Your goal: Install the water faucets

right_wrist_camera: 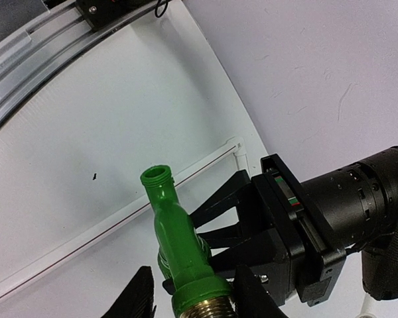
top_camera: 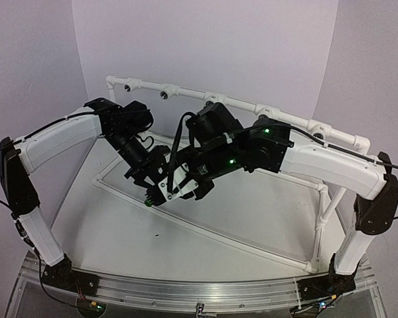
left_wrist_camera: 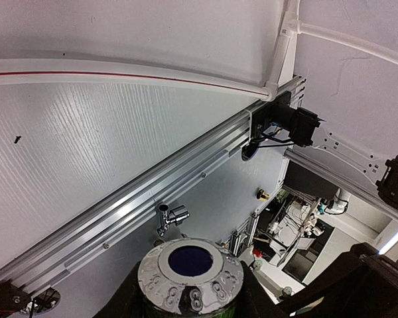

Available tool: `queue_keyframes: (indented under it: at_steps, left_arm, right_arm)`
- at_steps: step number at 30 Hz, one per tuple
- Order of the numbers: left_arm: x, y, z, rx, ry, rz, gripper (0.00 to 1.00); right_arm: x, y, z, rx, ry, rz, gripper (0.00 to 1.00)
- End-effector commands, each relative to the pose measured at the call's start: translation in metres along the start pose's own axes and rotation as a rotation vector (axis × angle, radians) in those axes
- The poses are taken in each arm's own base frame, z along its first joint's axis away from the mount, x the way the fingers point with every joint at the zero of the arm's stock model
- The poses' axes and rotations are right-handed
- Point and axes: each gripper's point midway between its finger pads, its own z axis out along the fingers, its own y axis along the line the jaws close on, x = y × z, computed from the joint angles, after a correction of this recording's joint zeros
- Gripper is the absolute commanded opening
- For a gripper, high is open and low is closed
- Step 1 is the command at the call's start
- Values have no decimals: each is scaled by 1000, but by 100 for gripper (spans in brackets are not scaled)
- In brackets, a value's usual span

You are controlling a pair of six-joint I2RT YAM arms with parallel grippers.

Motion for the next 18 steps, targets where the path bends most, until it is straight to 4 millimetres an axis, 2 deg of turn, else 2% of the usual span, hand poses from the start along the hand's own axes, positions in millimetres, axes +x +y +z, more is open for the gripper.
queue_keyframes:
  at_steps: [1, 6, 8, 10, 14, 18]
  left_arm:
    - [0, -16, -8, 18, -18, 59, 0]
    - [0, -16, -7, 11, -19, 62, 0]
    - [0, -17, -8, 9, -25, 70, 5]
    - [0, -19, -12, 7, -40, 85, 21]
    - [-4, -18, -26, -42, -115, 117, 63]
    - [-11, -18, -54, -100, -246, 155, 95]
  right_arm:
    - [5, 3, 6, -16, 28, -21, 36]
    - [4, 2, 4, -10, 23, -18, 18]
    - [5, 1, 3, -6, 27, -15, 9]
    - [4, -2, 1, 4, 27, 1, 0]
    - [3, -10, -6, 27, 20, 72, 0]
    - [5, -15, -16, 42, 7, 164, 0]
